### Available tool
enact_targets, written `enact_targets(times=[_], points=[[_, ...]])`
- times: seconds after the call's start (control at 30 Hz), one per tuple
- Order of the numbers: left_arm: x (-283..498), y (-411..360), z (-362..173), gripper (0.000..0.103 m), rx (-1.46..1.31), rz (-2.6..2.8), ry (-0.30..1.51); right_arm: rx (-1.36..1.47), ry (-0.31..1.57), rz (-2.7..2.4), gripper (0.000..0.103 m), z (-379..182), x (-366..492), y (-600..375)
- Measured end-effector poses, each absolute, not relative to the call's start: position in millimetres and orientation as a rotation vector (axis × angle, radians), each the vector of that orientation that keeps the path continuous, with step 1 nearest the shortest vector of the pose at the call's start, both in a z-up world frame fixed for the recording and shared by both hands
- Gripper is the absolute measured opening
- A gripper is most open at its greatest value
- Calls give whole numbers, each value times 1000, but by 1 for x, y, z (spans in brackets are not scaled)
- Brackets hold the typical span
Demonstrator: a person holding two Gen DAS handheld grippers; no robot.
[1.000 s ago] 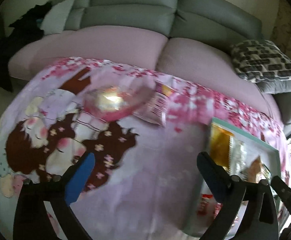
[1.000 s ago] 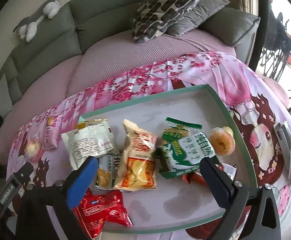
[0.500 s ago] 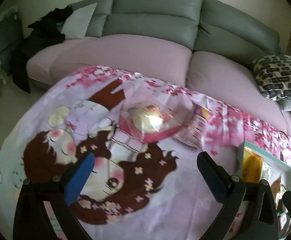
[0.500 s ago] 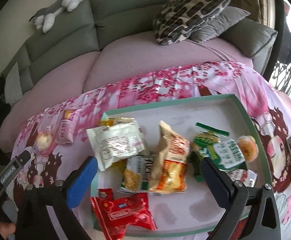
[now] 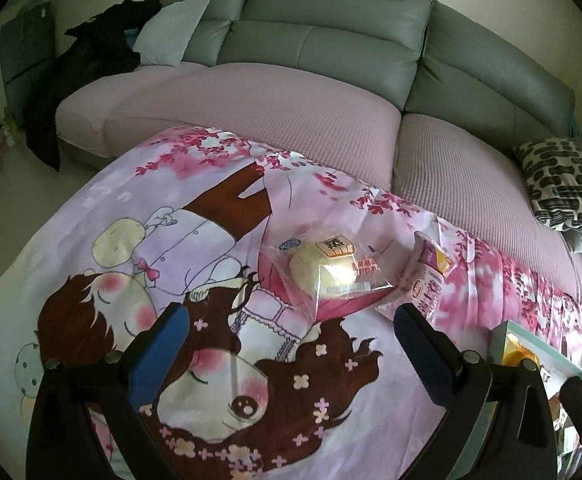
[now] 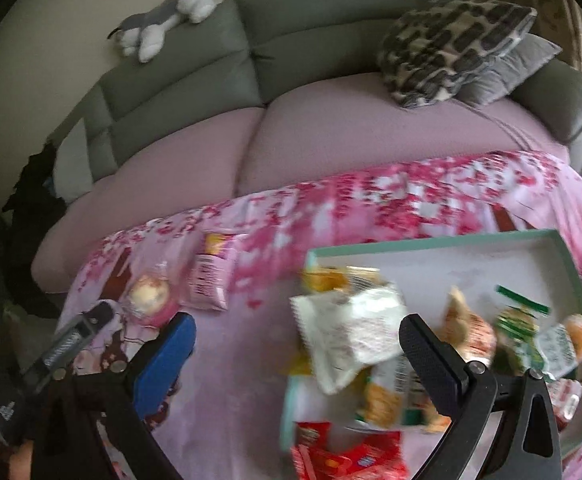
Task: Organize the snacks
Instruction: 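Withdraw both open tools toward the swiss roll bag and steamed bun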
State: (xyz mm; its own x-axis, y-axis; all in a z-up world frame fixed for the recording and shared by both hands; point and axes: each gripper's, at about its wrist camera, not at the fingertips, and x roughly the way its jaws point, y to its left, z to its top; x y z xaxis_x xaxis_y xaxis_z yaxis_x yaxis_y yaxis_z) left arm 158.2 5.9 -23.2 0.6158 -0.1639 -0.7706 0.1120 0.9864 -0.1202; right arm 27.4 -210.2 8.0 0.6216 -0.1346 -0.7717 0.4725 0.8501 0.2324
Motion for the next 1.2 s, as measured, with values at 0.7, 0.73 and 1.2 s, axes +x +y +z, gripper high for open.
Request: enact_targets(times=[0.7, 0.73, 1.2], points=[[207, 20, -51, 102, -163, -192, 987, 460, 953, -202, 103, -23, 123, -178], [209, 20, -51, 102, -167, -195, 989, 466, 958, -202, 103, -24, 125, -178], [232, 17, -77, 100, -297, -251, 1065, 487, 1093, -173, 102, -56, 178, -186]])
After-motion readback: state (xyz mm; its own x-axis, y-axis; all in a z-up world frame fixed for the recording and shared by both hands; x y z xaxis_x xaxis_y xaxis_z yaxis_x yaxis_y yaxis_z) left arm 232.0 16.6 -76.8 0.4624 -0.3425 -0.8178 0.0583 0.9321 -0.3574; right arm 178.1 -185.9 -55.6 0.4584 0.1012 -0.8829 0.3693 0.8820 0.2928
